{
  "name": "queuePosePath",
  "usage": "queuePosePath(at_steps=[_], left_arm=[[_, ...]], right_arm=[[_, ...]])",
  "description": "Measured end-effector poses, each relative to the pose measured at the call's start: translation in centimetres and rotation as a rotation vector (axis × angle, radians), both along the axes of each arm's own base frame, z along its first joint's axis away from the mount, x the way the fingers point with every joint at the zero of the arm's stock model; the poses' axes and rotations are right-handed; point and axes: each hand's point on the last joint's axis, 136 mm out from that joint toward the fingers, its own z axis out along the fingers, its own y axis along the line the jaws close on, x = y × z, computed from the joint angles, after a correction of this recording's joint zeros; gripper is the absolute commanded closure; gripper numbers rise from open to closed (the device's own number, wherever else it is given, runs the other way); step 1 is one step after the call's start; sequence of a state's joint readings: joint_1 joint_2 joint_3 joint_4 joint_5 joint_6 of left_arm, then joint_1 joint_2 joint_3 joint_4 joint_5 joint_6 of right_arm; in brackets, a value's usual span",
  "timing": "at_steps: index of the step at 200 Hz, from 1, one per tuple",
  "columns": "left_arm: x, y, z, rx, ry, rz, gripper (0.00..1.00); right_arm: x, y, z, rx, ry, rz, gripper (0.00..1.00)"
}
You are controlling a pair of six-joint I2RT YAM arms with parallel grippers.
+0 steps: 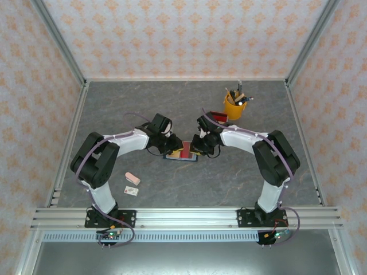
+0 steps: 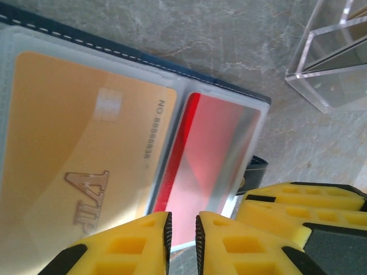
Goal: Take the credit cards out of the card holder
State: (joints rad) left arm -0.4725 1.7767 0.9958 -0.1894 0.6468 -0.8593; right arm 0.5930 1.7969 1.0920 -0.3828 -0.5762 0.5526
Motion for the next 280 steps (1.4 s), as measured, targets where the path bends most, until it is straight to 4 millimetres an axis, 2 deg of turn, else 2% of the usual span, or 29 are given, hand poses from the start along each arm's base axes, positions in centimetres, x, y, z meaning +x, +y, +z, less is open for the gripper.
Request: queuePosePath(at_steps=[33,82,122,185,280], left_arm=[[0.0,0.0,-0.5,0.004,0.013,0.005,0.78],[0.0,0.0,-0.6,0.006,0.017,0.005,0.77],[-0.1,0.1,-1.6,0.019,0.038,0.003,0.75],[0.1,-0.4,-1.6,0.003,0.034,-0.027,0.73],[0.5,-0.9,-1.1,-0.14,-0.009,-0.072,0.8]], right_arm=[[-0.2,-0.1,-1.2,-0.016,0.027,0.001,0.85],[-0.2,-0.2,-1.3,-0.023,0.024,0.002,0.86],[-0.2,-0.3,-1.6,-0.029,0.027,0.001,0.87],[-0.2,-0.3,-1.6,-0.029,0.028,0.001,0.88],[-0.2,-0.3,-1.6,-0.029,0.028,0.001,0.88]])
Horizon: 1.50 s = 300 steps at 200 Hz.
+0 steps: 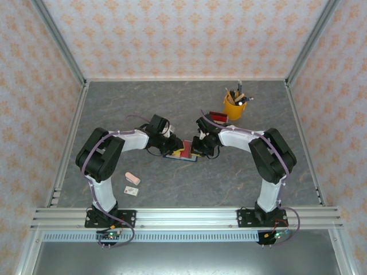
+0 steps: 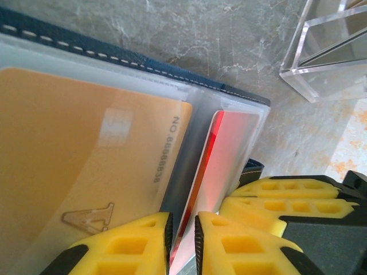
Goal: Take the credit cards out of the card holder
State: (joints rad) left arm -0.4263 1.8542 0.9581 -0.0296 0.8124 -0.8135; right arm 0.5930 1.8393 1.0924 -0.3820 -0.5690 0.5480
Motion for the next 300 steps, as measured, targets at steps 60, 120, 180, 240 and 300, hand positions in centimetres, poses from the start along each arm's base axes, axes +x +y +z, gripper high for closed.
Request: queuePosePath(at_steps=[60,120,180,240,300], left_arm=[[0.1,0.1,0.4,-0.089,-0.025,-0.008,0.87],[0.2,-0.2,1.7,-0.15,-0.064,-0.02,0.89],[0.2,0.0,1.8,-0.161,-0.071,-0.018,0.93],[0.2,1.2,2.1,-0.151,-0.065,-0.007,1.0],[0.0,4.2,2.5,-0.087,-0.059,0.009,1.0]], right_arm=[[0.0,0.0,-0.1,-0.001,0.001,0.0,0.88],[0.1,0.0,-0.1,-0.002,0.0,0.001,0.88],[0.1,0.1,-0.2,-0.002,0.001,0.002,0.88],[0.3,0.2,-0.2,-0.003,-0.002,0.008,0.88],[0.3,0.3,0.1,0.011,-0.009,0.02,0.84]])
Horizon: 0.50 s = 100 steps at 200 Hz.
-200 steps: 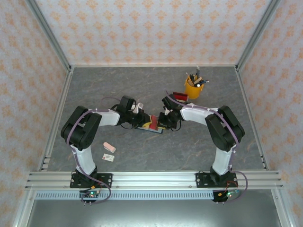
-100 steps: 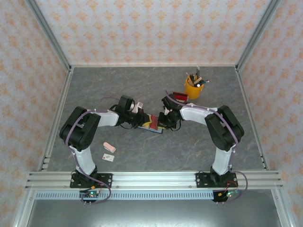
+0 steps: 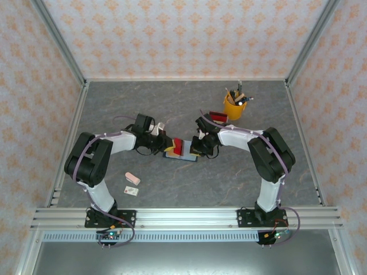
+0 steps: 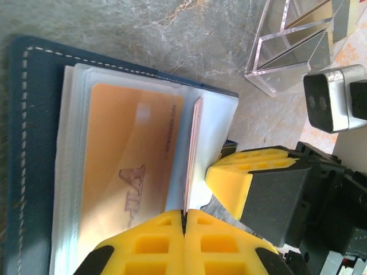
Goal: Take the credit cards out of the card holder
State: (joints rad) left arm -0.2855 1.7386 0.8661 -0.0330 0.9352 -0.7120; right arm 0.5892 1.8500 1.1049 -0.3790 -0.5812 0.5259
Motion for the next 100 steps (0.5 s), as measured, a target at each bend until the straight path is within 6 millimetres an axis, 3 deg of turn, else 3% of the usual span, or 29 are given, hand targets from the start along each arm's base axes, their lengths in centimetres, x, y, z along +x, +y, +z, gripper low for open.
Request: queuePosePath(at_steps=[22,42,83,100], left_arm=[[0.0,0.8,1.3,0.034,-0.026,0.001,1.0],[0.3,1.6,3.3,0.054,-0.076,0.011,1.0],[0.4,1.9,7.6,0.023,-0.169,0.037,1.0],[0.7,1.7,9.6,-0.02,-0.198,0.064,1.0]], right_arm=[[0.0,0.0,0.6,0.013,-0.016,0.005,0.77],[0.2,0.2,2.4,0.056,-0.05,0.003,0.68],[1.7,2.3,9.9,0.263,-0.21,0.01,0.45],[2.0,3.2,12.0,0.344,-0.238,0.009,0.38]])
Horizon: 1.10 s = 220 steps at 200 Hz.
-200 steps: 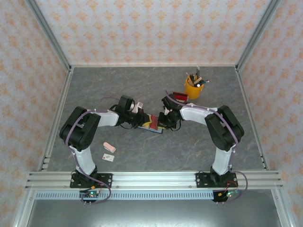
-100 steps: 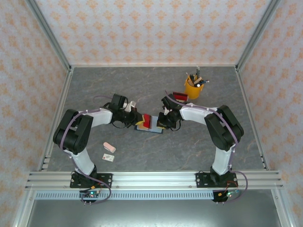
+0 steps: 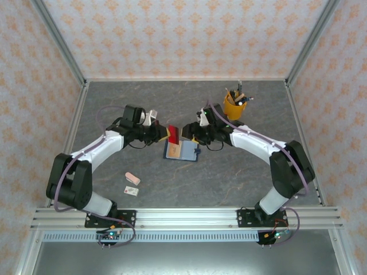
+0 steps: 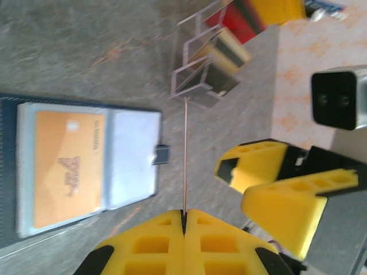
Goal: Take the credit cards out of the card holder
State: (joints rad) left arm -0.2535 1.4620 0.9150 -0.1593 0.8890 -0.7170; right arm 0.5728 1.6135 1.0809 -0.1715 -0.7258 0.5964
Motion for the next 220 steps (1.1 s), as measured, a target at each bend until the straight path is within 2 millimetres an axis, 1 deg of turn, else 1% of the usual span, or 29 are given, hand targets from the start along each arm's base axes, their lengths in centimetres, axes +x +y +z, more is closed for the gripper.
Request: queuePosePath(at_steps=[12,31,46,61,88,109,141,167,178,189,201,207,212,220], left_arm=[[0.2,-0.2,1.5,-0.036,-0.025,0.014,1.0],[0.3,-0.4,3.9,-0.09,-0.065,0.029,1.0],[0.2,-0.5,5.4,-0.125,-0.085,0.035,1.0],[0.2,-0.7,6.3,-0.151,-0.096,0.036,1.0],[0.2,-0.8,6.8,-0.175,-0.085,0.046,1.0],[0.3,-0.8,6.9,-0.185,-0.081,0.049,1.0],[0.4,-0.8,7.2,-0.192,-0.083,0.055,1.0],[0.4,-0.6,7.1,-0.192,-0.082,0.057,1.0],[0.4,-0.6,6.9,-0.186,-0.074,0.059,1.0],[0.2,-0.4,6.3,-0.162,-0.059,0.063,0.81],[-0.1,0.0,5.6,-0.116,-0.034,0.07,0.65],[-0.3,0.3,5.1,-0.075,-0.02,0.077,0.53],[-0.3,0.7,4.8,-0.045,-0.01,0.091,0.47],[-0.3,1.4,4.4,0.01,0.002,0.111,0.43]], right_arm=[[0.3,0.6,0.9,0.047,-0.009,0.001,0.35],[0.8,1.2,2.2,0.114,-0.01,-0.006,0.34],[1.4,1.5,3.5,0.176,-0.011,-0.02,0.35],[2.1,1.7,5.0,0.245,-0.019,-0.034,0.38],[3.0,2.2,7.7,0.357,-0.04,-0.035,0.49],[3.1,2.4,8.8,0.406,-0.045,-0.031,0.57],[3.2,2.3,8.9,0.422,-0.032,-0.038,0.73],[3.2,2.1,8.7,0.415,-0.033,-0.04,0.92],[3.2,2.0,8.4,0.404,-0.032,-0.039,0.99],[3.0,2.0,8.1,0.381,-0.04,-0.026,1.0],[2.9,2.0,7.6,0.334,-0.059,-0.011,1.0],[2.9,1.9,7.3,0.302,-0.073,-0.008,1.0],[3.0,1.8,7.1,0.278,-0.084,-0.009,1.0],[3.3,1.3,6.9,0.232,-0.112,-0.015,1.0]])
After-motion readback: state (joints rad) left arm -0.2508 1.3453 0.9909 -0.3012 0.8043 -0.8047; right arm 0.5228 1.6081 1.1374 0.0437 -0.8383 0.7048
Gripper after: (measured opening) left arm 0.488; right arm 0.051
